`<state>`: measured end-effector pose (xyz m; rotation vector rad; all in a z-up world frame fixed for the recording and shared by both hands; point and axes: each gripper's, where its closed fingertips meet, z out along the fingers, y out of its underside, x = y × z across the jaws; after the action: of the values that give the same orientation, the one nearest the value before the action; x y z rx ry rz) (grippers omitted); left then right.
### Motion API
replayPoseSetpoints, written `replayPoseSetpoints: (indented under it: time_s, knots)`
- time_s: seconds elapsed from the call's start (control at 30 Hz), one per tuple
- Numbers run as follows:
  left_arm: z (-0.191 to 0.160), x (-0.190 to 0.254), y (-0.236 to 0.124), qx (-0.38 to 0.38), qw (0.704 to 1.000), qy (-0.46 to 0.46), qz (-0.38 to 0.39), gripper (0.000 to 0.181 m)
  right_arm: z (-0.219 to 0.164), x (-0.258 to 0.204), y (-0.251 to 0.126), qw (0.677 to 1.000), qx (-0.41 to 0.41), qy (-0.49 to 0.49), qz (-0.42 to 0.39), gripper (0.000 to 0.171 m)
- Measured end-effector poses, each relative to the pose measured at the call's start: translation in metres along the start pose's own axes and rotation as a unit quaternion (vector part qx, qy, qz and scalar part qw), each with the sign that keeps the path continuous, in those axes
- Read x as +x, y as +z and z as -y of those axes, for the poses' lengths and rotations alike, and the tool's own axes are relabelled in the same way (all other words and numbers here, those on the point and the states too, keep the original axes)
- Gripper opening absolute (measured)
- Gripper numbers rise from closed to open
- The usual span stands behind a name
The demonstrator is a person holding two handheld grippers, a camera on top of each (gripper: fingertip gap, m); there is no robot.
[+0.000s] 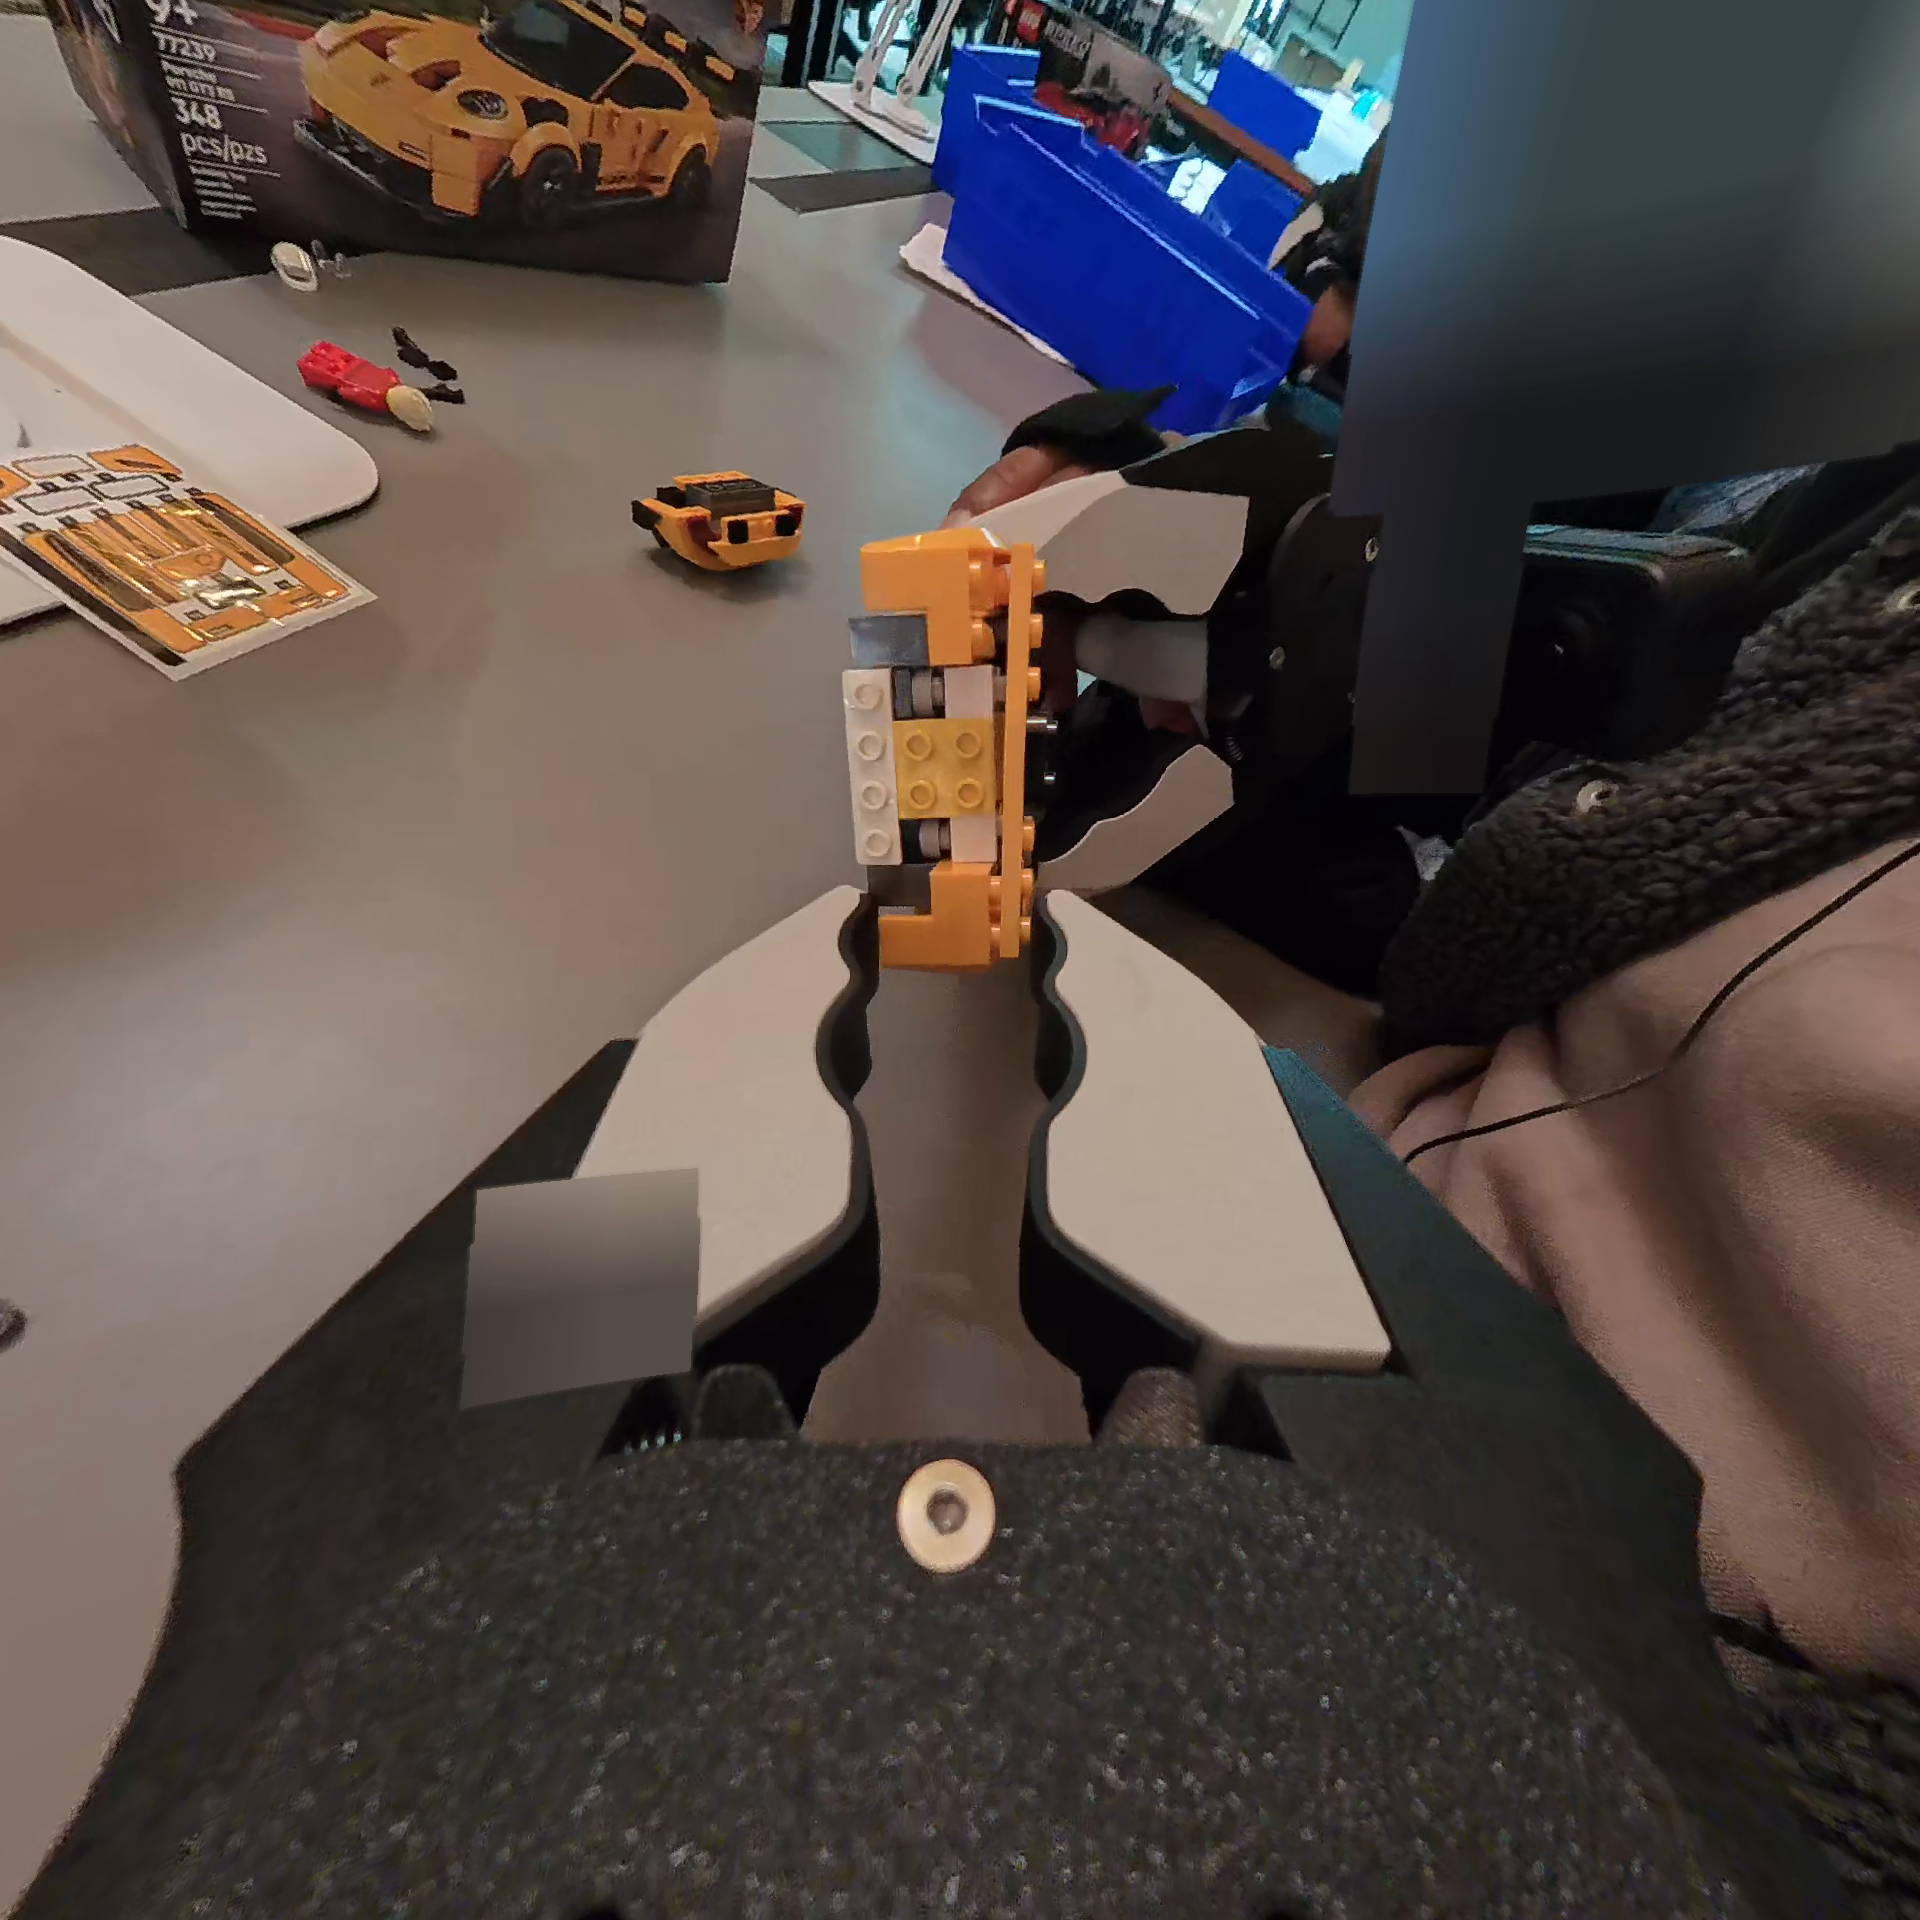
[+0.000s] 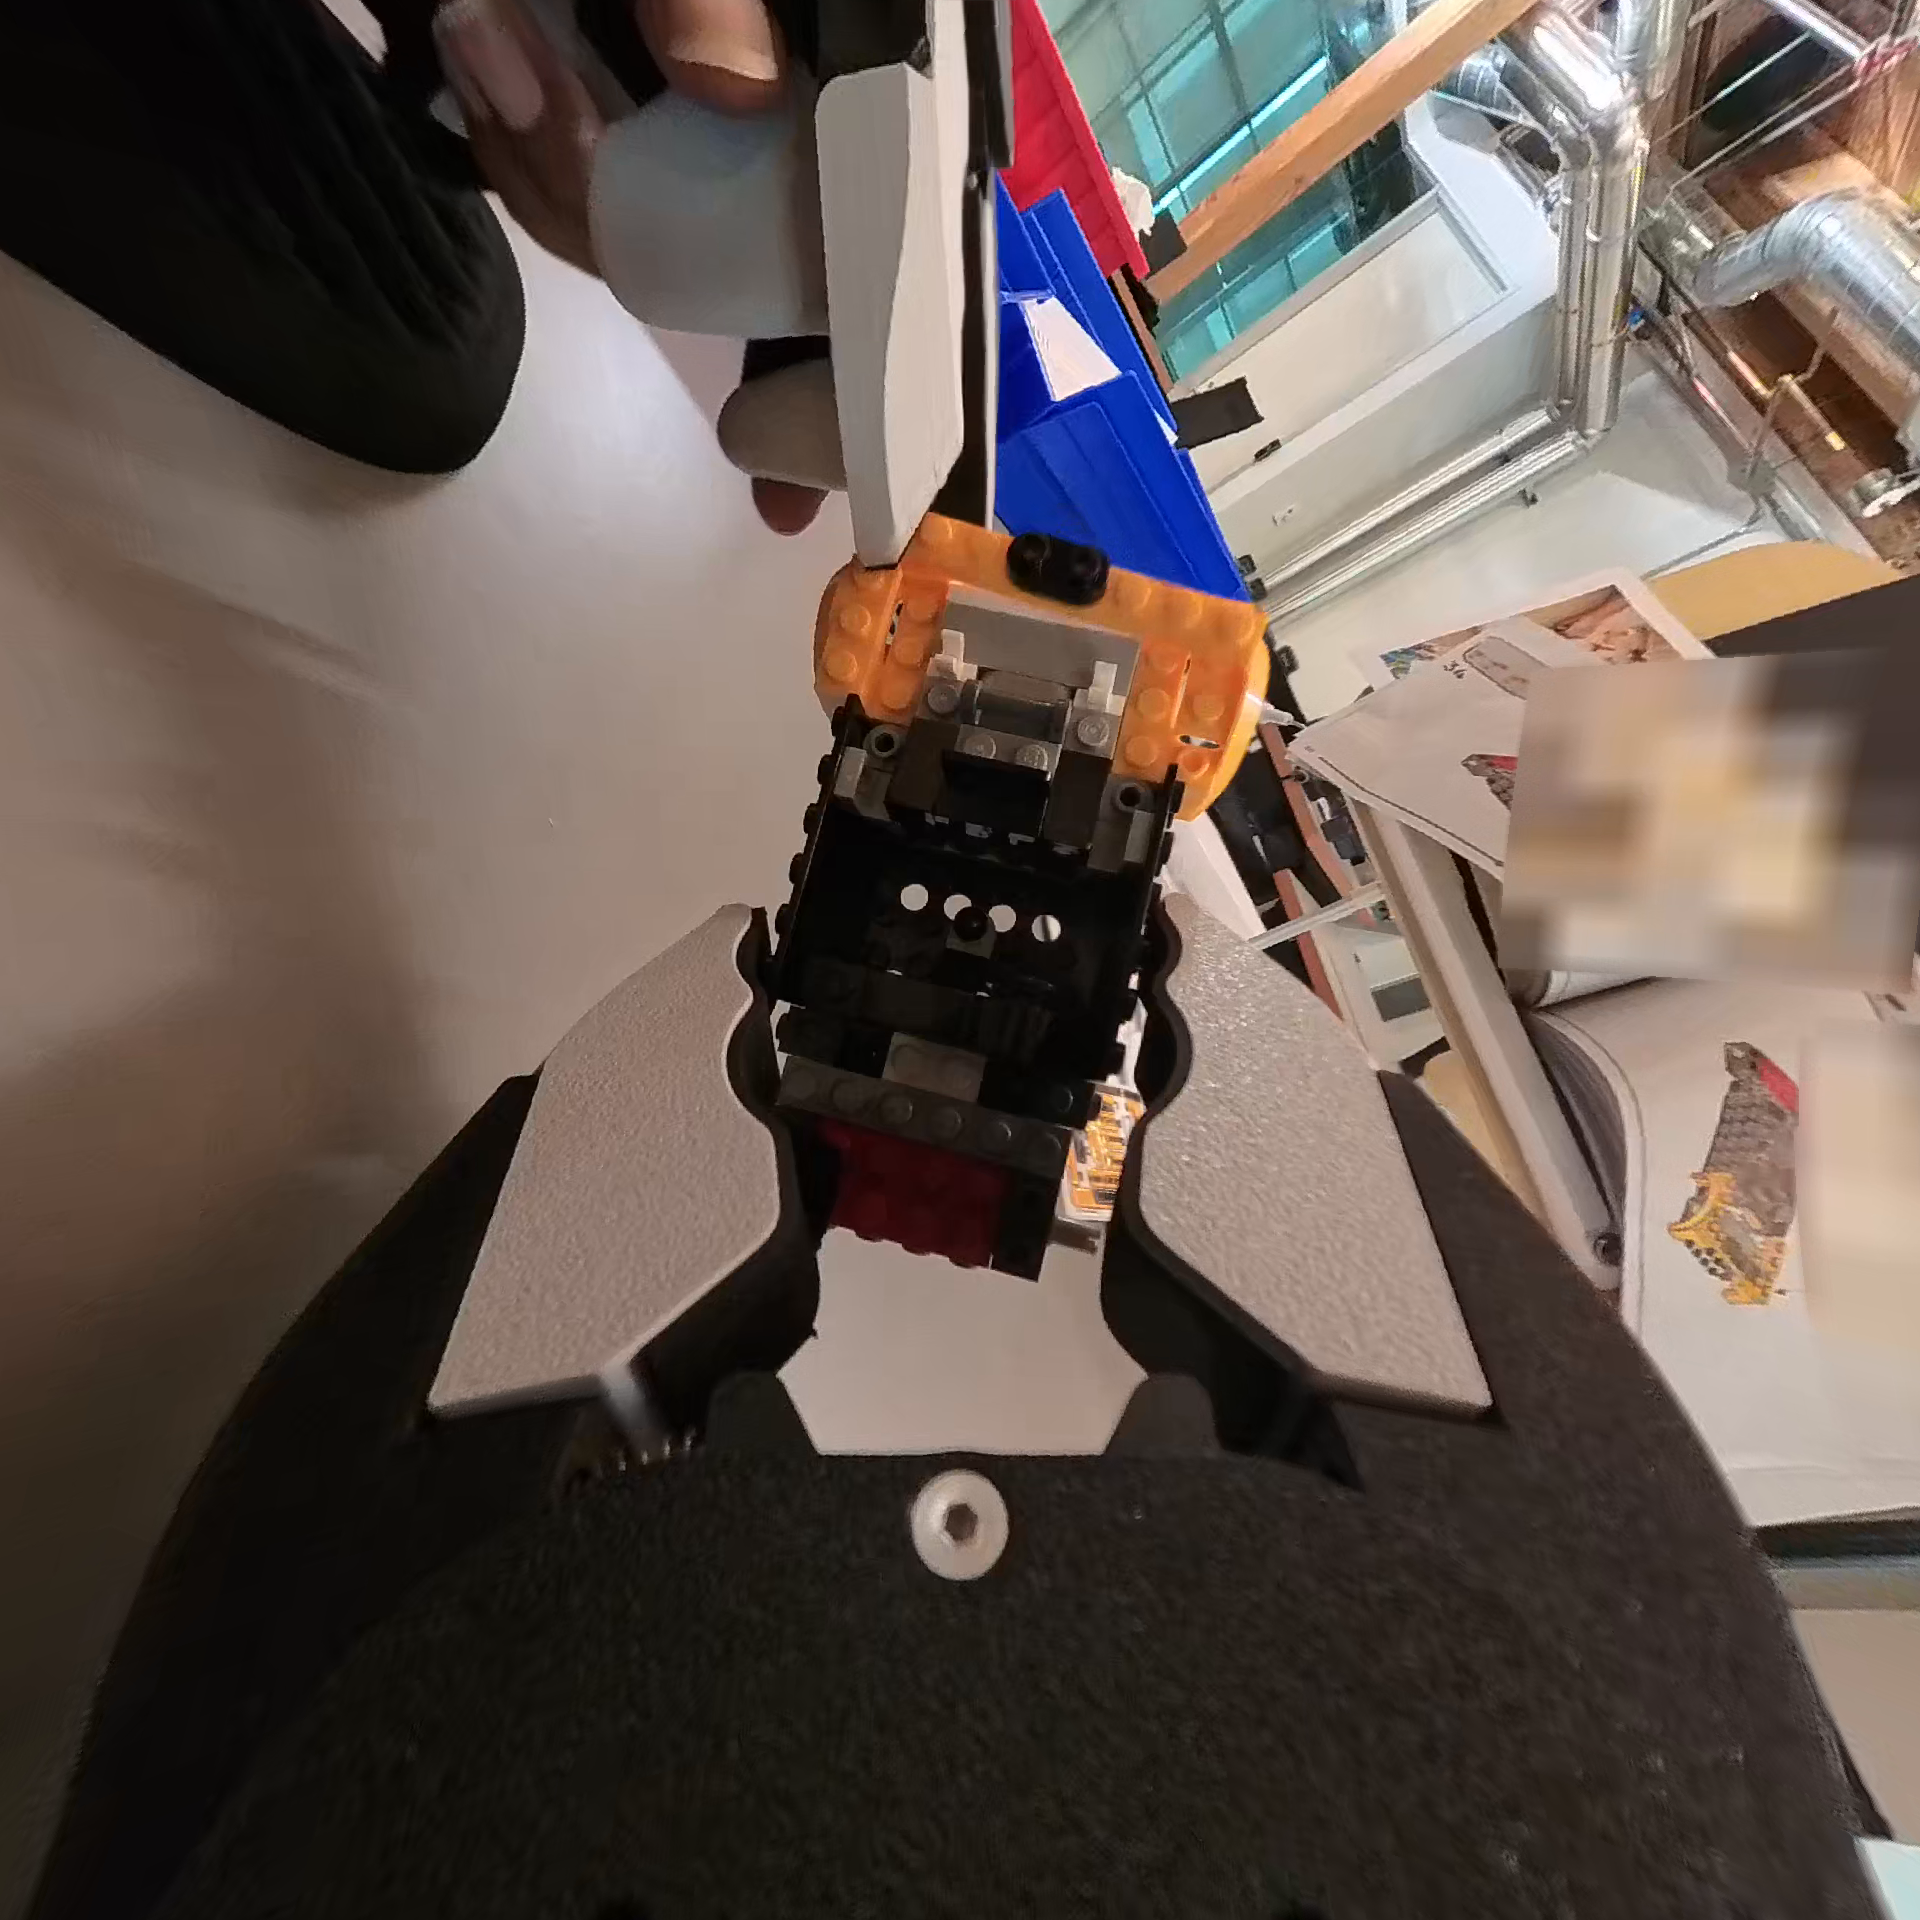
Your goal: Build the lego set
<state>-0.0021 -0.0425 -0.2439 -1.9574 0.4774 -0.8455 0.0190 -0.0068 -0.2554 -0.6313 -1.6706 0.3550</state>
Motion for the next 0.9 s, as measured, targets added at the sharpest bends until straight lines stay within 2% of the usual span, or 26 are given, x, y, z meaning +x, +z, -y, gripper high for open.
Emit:
replayPoseSetpoints:
  time_s: [0.3,0.6,0.9]
  knots:
    - [0.0009,-0.0008,-0.0005,0.011,1.0,-0.027,-0.004,0.027,0.0002,0.0026,-0.0009,1.0,0.002,0.002,-0.006,0.067]
    - [0.0028,0.0013,0.0013,0.065,0.993,-0.09,-0.03,0.028,0.0012,0.0033,-0.0016,1.0,0.006,0.016,-0.002,0.066]
    - [-0.0042,0.0029,0.0006,0.058,0.988,-0.136,-0.049,0.026,0.0025,-0.0013,-0.0011,1.0,0.004,-0.002,0.004,0.067]
